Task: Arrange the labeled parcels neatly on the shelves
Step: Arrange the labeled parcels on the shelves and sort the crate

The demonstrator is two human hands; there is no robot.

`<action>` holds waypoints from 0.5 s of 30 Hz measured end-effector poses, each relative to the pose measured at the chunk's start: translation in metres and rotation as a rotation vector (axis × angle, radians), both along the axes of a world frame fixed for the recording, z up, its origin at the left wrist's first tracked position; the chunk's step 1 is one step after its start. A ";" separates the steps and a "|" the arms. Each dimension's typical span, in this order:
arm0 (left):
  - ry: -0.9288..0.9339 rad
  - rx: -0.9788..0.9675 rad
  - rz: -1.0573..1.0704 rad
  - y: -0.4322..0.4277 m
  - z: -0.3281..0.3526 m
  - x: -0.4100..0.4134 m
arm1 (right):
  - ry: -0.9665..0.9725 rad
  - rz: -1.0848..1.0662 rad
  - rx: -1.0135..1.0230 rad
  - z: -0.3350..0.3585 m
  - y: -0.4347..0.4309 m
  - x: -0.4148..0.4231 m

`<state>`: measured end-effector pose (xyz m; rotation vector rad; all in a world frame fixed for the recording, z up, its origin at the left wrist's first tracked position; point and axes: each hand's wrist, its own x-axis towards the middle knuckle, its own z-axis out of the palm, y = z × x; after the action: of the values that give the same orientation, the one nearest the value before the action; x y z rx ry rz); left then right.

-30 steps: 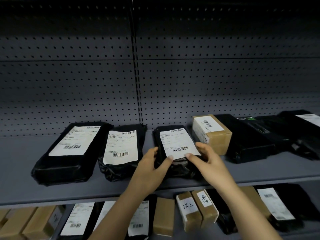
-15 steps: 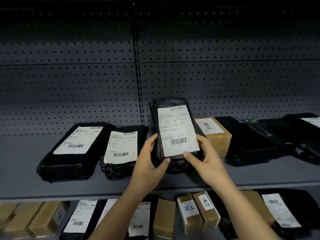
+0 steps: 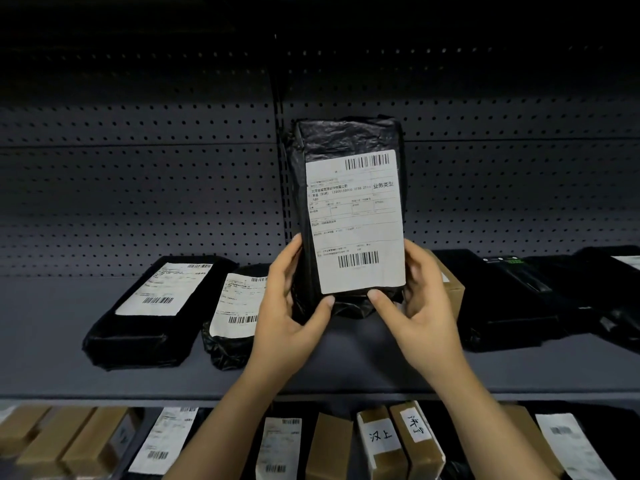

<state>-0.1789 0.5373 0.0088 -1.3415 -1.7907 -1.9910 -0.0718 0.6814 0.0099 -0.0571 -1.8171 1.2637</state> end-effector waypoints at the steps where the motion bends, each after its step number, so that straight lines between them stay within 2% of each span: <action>1: 0.003 0.002 -0.004 0.000 0.000 0.000 | 0.006 0.006 -0.003 0.000 0.001 0.000; 10: 0.026 -0.005 -0.010 0.002 -0.002 -0.006 | 0.060 0.023 -0.001 0.000 0.003 -0.007; 15: 0.026 -0.094 0.017 -0.003 -0.004 -0.013 | 0.015 0.036 -0.030 -0.002 0.003 -0.011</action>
<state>-0.1923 0.5341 0.0050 -1.3676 -1.8990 -1.8939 -0.0825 0.6844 0.0084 -0.0315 -1.7943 1.3133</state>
